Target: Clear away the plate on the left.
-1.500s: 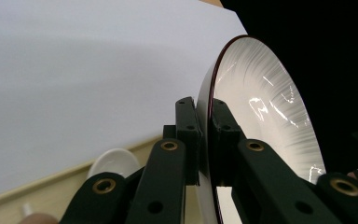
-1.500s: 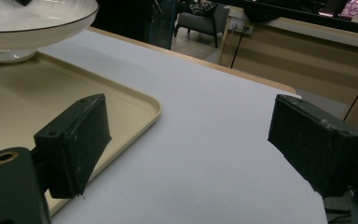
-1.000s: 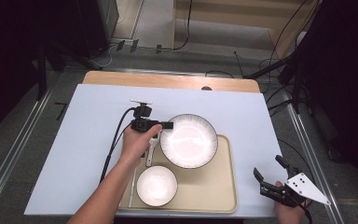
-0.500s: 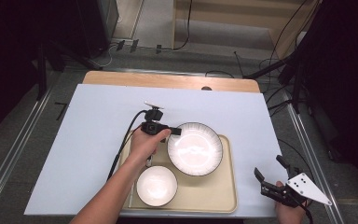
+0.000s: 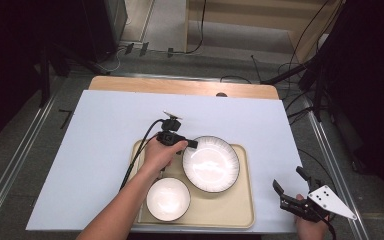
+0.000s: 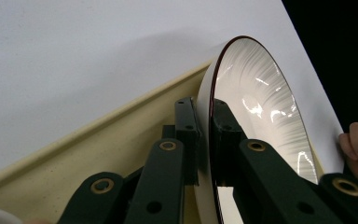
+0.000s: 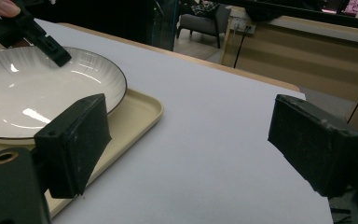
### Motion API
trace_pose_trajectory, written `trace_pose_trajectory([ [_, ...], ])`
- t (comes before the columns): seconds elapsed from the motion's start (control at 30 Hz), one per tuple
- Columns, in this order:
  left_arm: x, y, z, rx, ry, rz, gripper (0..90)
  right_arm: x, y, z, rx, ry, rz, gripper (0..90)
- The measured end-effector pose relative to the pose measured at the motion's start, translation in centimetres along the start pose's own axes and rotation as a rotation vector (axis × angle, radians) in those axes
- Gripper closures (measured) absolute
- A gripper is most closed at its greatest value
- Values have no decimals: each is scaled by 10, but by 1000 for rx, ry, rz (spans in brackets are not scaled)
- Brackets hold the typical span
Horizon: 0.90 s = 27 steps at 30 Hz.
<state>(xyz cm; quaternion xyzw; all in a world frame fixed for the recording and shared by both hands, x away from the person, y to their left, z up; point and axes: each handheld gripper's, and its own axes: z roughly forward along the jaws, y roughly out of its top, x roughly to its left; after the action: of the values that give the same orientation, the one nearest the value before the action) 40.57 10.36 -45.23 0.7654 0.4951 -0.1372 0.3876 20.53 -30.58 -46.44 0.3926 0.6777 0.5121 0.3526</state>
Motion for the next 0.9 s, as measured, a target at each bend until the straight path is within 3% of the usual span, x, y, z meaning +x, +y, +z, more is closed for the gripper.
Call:
trace_pose_trajectory([
  [0.2, 1, -1, 1, 3, 25, 4, 815, 1, 0, 1, 3, 4, -3, 130],
  [0.23, 1, -1, 0, 4, 41, 20, 768, 2, 0, 1, 6, 4, -3, 130],
  [0.3, 1, -1, -2, -3, 28, 54, 708, 2, 0, 2, 5, 7, -9, 130],
  [0.37, -2, -2, -5, -16, 41, 87, 639, 2, 0, 2, 8, 5, -3, 130],
  [0.5, -5, -2, -10, -76, 24, 113, 490, 1, -1, 2, 8, 4, -4, 130],
  [0.63, -11, -3, -17, -131, 42, 183, 416, 2, 0, 1, 6, 7, -9, 130],
  [0.7, -13, -2, -25, -155, 14, 188, 400, 3, 0, 2, 7, 10, -5, 130],
  [0.73, -13, -2, -25, -155, 14, 188, 353, 3, 0, 2, 7, 10, -5, 130],
  [0.77, -14, -1, -28, -163, 19, 188, 250, 3, 0, 2, 10, 11, -3, 130],
  [0.83, -16, -2, -36, -185, 55, 198, 120, 2, 0, 2, 8, 10, -5, 130],
  [0.87, -16, -2, -36, -185, 55, 198, 84, 2, 0, 2, 8, 10, -5, 130],
  [0.9, -15, -3, -40, -190, 39, 226, 40, 2, 0, 2, 9, 11, -4, 130],
])
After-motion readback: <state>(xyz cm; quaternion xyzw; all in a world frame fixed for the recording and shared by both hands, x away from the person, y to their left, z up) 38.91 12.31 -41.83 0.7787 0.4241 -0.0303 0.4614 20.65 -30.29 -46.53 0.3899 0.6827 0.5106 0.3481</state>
